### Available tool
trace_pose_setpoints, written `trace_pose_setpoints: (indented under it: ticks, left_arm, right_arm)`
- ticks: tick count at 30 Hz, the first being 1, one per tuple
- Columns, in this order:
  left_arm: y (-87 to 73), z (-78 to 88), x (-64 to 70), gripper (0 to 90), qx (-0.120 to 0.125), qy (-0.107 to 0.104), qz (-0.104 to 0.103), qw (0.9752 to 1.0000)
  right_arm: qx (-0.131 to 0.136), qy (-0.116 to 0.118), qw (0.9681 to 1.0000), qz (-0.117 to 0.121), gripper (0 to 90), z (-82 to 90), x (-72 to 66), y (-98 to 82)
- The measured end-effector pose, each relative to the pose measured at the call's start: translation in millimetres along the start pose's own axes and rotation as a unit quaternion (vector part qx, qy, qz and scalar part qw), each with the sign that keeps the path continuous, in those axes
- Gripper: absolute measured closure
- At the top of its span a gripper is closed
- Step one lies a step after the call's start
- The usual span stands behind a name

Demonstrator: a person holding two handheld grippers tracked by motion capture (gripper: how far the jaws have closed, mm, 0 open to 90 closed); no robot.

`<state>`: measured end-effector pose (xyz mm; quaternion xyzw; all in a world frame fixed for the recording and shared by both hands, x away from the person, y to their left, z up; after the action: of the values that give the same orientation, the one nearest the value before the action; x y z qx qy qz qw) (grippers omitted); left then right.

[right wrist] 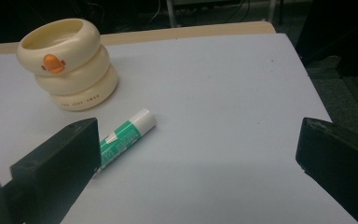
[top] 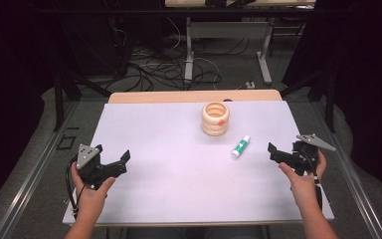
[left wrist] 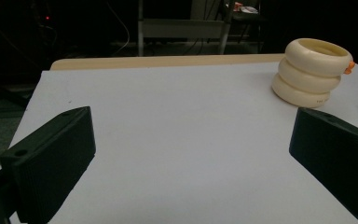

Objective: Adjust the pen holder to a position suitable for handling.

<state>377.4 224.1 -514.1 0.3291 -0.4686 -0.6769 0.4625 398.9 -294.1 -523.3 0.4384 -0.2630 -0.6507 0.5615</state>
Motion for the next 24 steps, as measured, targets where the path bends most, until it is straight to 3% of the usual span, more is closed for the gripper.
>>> trace_pose_setpoints:
  ticks: [8,9,10,15,18,19,24]
  left_arm:
    - [-0.4,-0.8,-3.7,0.3,-0.001,0.015,0.003,0.9999]
    - [-0.6,-0.7,-3.8,0.4,-0.001,0.015,0.005,0.9999]
    - [-1.4,-0.4,-4.5,0.4,-0.005,0.018,0.004,0.9998]
    - [-2.5,-0.6,-5.5,0.4,-0.010,0.019,0.003,0.9998]
    - [-2.9,-0.7,-4.7,0.4,-0.014,0.016,0.000,0.9998]
    - [-3.0,-0.7,-4.1,0.4,-0.015,0.016,-0.002,0.9998]
    - [-3.8,-1.2,-3.5,0.4,-0.017,0.014,-0.007,0.9997]
  right_arm:
    - [-0.035,0.032,0.9989,-0.002,1.2,-6.3,-10.7,-2.5]
    - [-0.021,0.034,0.9992,-0.005,1.2,-10.6,-12.7,-0.1]
    - [-0.038,0.036,0.9986,-0.008,1.3,-10.2,-14.4,0.1]
    - [-0.051,0.049,0.9975,-0.008,1.3,-16.9,-26.0,10.3]
    - [-0.068,0.059,0.9959,0.013,2.6,-23.0,-38.3,19.2]
    - [-0.080,0.068,0.9943,0.020,5.6,-27.1,-48.6,25.2]
    - [-0.105,0.086,0.9906,0.016,10.7,-37.2,-73.4,41.2]
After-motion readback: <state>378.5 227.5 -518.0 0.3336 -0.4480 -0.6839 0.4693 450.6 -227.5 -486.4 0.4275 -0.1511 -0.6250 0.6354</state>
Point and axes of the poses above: each handheld gripper's, and its own axes: z roughly backward along the jaws, y roughly out of its top, x roughly to its right, the point moved 8 cm from there along -z, roughly forward along the jaws, and after that the axes turned 8 degrees about -z, right-handed, at the moved point
